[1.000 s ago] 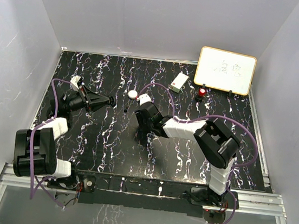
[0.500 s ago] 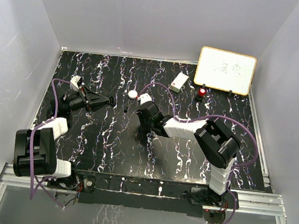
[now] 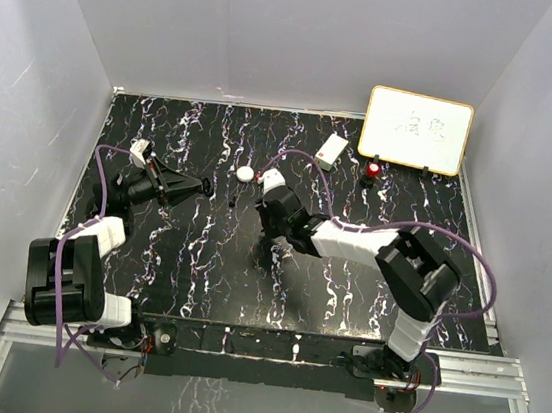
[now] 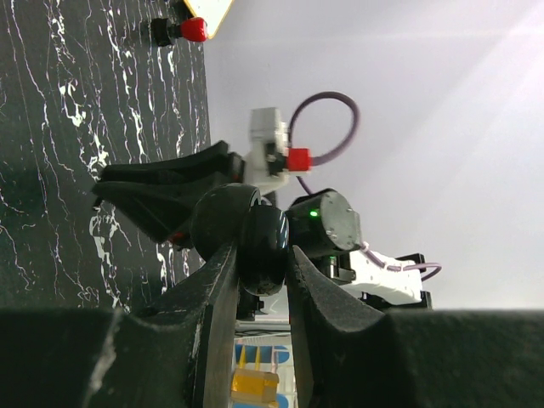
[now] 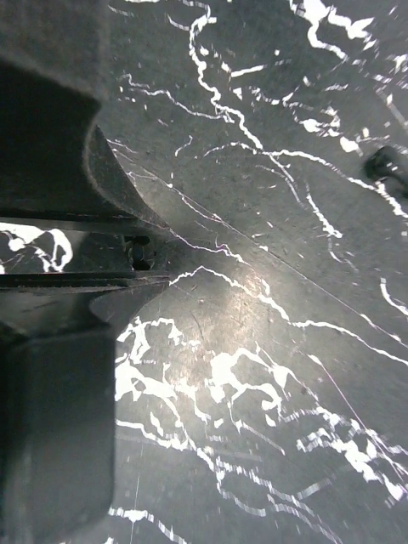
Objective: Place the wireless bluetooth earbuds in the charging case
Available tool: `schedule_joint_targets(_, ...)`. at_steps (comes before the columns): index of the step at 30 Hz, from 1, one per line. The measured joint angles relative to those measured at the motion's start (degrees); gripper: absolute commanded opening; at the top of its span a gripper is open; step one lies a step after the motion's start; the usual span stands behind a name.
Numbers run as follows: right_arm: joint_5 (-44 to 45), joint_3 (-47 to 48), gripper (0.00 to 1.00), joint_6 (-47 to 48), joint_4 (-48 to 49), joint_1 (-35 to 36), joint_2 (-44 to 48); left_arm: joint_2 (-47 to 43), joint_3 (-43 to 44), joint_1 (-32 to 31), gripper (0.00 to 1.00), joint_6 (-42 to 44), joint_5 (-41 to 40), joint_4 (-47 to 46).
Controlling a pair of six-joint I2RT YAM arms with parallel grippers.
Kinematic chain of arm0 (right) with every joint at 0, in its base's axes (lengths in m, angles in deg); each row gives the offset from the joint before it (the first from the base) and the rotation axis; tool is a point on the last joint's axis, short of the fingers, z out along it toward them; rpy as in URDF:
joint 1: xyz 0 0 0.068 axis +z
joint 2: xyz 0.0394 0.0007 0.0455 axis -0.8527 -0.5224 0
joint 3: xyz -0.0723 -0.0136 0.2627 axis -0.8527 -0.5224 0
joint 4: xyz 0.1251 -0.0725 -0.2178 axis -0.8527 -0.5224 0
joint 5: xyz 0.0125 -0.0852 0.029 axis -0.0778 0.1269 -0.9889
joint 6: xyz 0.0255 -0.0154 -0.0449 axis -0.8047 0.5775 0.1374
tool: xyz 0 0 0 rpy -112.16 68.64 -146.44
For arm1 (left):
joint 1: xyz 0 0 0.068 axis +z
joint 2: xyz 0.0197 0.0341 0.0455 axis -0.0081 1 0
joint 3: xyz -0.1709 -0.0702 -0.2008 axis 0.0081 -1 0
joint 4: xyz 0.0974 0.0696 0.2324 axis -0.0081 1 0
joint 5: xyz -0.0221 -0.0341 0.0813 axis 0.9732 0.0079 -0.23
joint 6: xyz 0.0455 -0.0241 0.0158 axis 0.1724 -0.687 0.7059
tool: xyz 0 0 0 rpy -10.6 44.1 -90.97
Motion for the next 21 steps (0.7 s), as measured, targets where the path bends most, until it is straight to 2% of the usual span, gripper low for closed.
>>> schedule_joint_targets(5,1.0,-1.3,0.06,2.6,3.5,0.0,6.9,0.0,0.0,-0.8,0.0,-0.2,-0.5,0.0)
schedule_joint_targets(10,2.2,-4.5,0.05,6.8,11.7,0.0,12.6,0.1,0.0,-4.8,0.0,-0.2,-2.1,0.0)
schedule_joint_targets(13,3.1,-4.9,0.05,9.6,14.4,0.0,13.1,0.7,0.0,-7.0,0.0,-0.4,-2.6,-0.5)
schedule_joint_targets(16,3.0,-5.8,0.0,12.9,17.9,0.0,13.2,1.3,0.0,-7.8,0.0,-1.0,-3.1,-1.0)
schedule_joint_targets(21,1.6,-12.7,0.0,19.0,28.2,0.0,14.9,2.9,0.3,-8.6,0.0,-1.9,-3.7,-1.7)
